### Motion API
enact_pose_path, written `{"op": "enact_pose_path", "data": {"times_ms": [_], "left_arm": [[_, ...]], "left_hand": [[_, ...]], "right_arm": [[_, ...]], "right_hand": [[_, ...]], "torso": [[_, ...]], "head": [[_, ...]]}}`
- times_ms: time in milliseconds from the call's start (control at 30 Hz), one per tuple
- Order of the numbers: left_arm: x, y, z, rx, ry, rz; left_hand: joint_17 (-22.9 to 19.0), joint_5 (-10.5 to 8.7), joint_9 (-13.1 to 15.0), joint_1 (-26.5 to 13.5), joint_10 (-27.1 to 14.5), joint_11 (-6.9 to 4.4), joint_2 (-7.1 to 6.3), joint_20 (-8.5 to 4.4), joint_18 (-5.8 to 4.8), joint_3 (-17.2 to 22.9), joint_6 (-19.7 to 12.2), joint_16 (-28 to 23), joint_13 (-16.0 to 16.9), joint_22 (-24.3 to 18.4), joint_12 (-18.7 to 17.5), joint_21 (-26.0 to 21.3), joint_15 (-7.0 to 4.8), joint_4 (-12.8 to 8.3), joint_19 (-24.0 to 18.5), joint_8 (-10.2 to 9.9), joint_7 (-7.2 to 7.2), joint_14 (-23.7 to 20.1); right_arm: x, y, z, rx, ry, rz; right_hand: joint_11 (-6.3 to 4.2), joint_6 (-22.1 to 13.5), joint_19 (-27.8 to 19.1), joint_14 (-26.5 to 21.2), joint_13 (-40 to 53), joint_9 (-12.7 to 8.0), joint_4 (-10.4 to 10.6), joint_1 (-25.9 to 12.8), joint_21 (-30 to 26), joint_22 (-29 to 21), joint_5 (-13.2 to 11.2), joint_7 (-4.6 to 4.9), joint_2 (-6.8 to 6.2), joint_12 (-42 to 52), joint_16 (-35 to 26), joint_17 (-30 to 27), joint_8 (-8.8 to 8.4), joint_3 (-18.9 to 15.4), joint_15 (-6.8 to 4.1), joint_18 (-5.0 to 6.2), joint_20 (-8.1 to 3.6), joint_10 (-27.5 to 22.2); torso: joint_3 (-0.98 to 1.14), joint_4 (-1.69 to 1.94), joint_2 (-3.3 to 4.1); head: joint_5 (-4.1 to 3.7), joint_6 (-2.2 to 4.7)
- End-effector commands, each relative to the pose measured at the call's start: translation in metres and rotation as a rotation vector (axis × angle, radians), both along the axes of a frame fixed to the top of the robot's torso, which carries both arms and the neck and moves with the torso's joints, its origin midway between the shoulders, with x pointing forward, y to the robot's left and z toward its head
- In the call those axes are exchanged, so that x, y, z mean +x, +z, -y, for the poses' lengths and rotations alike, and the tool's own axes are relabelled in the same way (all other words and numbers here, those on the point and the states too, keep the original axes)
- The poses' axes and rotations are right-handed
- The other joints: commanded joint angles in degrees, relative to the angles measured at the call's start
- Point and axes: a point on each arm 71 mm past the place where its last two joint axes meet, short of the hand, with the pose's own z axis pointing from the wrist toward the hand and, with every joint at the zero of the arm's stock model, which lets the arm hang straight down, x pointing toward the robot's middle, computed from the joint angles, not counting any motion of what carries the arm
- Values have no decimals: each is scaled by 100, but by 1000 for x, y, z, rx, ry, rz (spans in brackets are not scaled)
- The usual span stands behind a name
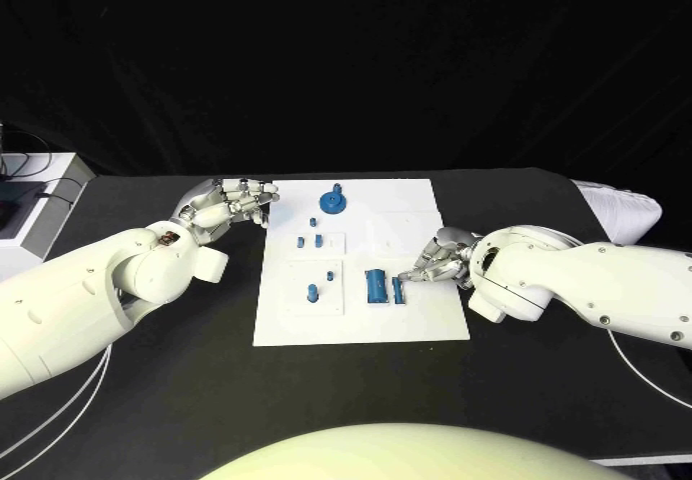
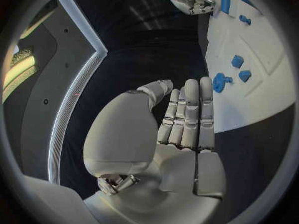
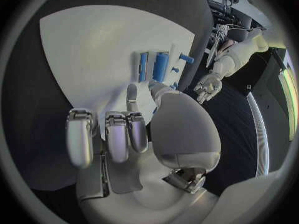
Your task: Assemble the parts on the task board
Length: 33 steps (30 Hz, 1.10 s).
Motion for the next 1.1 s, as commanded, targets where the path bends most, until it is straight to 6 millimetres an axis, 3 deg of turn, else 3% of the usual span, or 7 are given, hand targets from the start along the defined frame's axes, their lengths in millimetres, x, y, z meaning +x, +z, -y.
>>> {"op": "enact_pose_path", "data": {"times_ms": [33,367,467,600,833,1067,1100], "left_arm": [[1,2,1,-29,23,31],[8,1,-3,-62,142,62],[11,-2,-4,-72,183,65],[16,-5,-5,-84,231,68],[21,-10,-5,-90,284,68],[26,-16,-4,-84,323,58],[24,-17,-1,-72,273,42]], "left_hand": [[9,20,-5,-71,28,27,-12,33,30,-6,-10,-22,-2,-9,-5,-45,23,43,-1,-27,27,1],[-38,-7,-8,-107,298,-30,-47,39,27,-20,34,-166,8,-106,61,-230,1,139,-117,5,-13,-199],[-368,-51,-15,-157,458,-10,-123,147,0,-23,16,-897,-56,-446,-73,-837,87,296,-491,18,0,-656],[-827,-50,-5,-232,536,91,-311,440,14,-237,-76,-2243,-161,-1271,-592,-2044,282,654,-653,55,17,-869],[-1120,-41,-313,29,230,419,-238,771,5,-672,-398,-4157,-176,-2402,-1565,-3568,668,890,-751,-256,-55,-1311],[-1296,-34,-466,162,114,440,-129,804,-51,-882,-393,-4786,-174,-2832,-1884,-4090,754,923,-774,-408,-31,-1496],[-2185,-1600,-1804,-2311,-5264,-737,902,-850,-1019,-2875,-5037,-6223,-539,-4070,-2328,-4865,-318,-331,-5127,-1561,-1054,-5845]], "right_arm": [[12,12,4,235,-33,149],[54,30,35,543,-132,395],[71,34,44,585,-161,465],[92,36,51,619,-199,536],[113,33,54,639,-216,601],[114,21,49,660,-209,598],[116,21,53,601,-240,575]], "right_hand": [[68,-112,386,579,1345,-30,-43,219,-263,1270,110,29,89,-73,-26,1391,-56,24,59,49,41,433],[185,-380,-264,187,488,-115,-168,717,-2873,521,239,168,110,-1423,-821,25,-190,235,162,470,142,-432],[246,-483,-1018,-356,-758,-120,-456,1192,-5601,-530,17,233,71,-3229,-1979,-1354,-199,569,236,844,193,-1550],[339,-590,-1433,-1215,-2283,-321,-527,1302,-6856,-1332,-67,356,-73,-5079,-3857,-3147,-298,919,330,909,313,-2360],[642,-649,-2097,-2000,-4481,-886,-649,1193,-7880,-2421,-116,562,-173,-6910,-5824,-3976,-589,1423,641,894,632,-2309],[775,-563,-2552,-2110,-5920,-1353,-875,1026,-7927,-3536,-108,655,-106,-7715,-7137,-4679,-846,1540,865,916,895,-2081],[51,-5959,-4293,-3995,-7491,-4725,-1651,-1266,-8284,-7491,-1000,-423,1131,-8812,-8976,-7491,-1359,-1627,420,-126,-185,-3999]], "torso": [[-4,-1,-19],[-27,13,-120],[-45,14,-206],[-48,16,-276],[-28,18,-366],[4,17,-407],[-16,20,-374]], "head": [[-13,101],[-59,503],[-73,633],[-68,773],[-36,947],[4,1036],[-22,1000]]}}
